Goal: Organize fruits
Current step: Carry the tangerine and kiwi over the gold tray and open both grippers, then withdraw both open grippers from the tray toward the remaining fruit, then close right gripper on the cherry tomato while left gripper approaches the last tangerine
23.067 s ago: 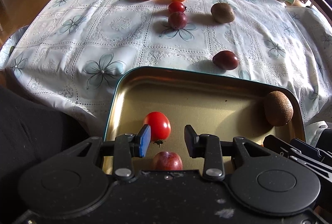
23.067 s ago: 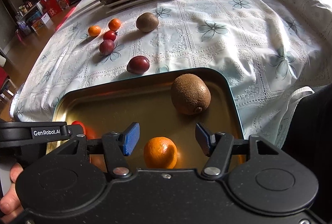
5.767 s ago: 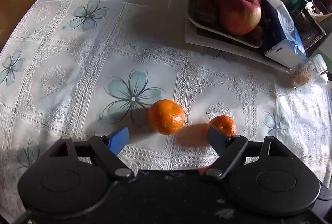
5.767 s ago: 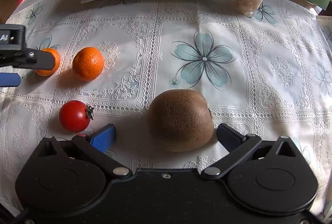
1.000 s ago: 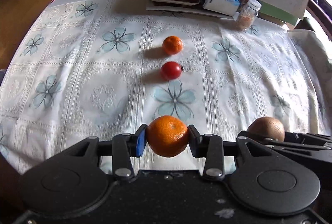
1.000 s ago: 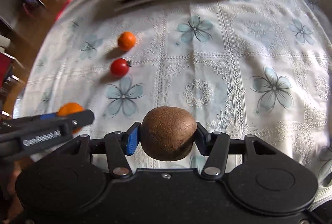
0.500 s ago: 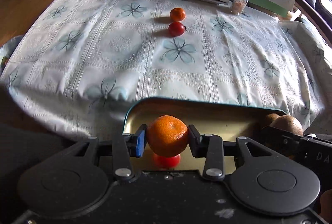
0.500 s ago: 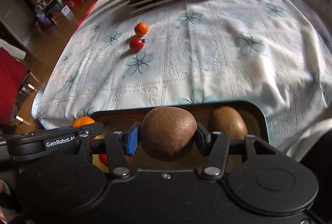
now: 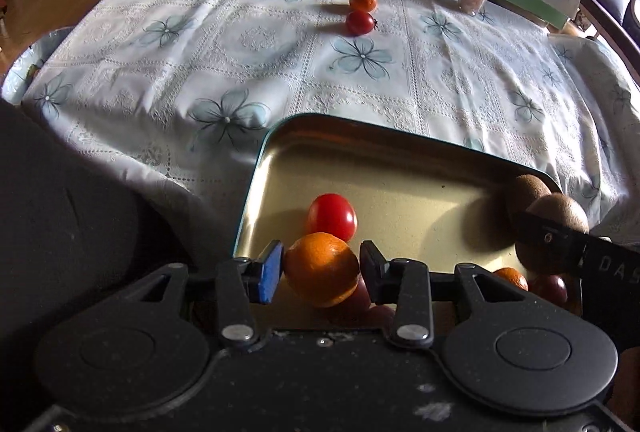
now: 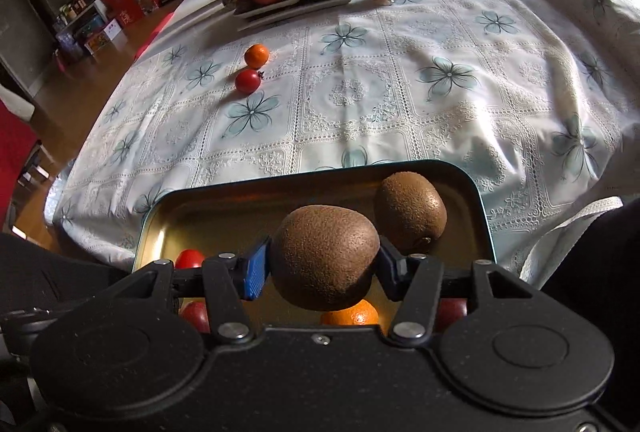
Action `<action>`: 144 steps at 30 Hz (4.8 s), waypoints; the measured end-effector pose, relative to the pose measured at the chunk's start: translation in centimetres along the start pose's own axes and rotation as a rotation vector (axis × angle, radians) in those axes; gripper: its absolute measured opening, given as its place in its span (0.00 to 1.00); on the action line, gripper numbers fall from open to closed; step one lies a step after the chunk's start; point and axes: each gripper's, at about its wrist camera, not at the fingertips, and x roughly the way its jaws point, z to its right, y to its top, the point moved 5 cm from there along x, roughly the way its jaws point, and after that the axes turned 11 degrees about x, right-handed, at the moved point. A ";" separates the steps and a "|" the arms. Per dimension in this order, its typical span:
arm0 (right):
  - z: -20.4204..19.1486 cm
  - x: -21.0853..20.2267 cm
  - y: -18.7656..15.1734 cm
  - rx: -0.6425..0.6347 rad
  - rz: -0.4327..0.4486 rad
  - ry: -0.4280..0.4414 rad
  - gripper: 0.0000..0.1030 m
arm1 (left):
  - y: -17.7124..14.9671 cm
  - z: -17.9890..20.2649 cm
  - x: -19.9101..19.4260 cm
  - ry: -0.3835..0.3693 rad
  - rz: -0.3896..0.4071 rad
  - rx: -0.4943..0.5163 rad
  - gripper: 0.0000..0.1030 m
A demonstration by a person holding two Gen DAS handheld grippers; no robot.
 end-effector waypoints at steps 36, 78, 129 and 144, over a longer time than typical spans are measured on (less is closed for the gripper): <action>1.5 2.6 -0.4 0.067 -0.166 -0.077 0.58 | 0.0 2.1 1.0 0.057 -0.024 0.134 0.48; 0.6 3.2 0.3 0.070 -0.319 -0.076 0.58 | 4.7 0.4 -0.4 0.057 -0.055 0.139 0.50; -9.1 16.7 14.0 0.034 -0.343 -0.150 0.58 | 24.1 -10.3 15.6 0.057 -0.264 -0.090 0.49; -13.7 22.6 16.4 0.000 -0.313 -0.183 0.58 | 25.0 -14.6 14.1 0.066 -0.247 -0.262 0.48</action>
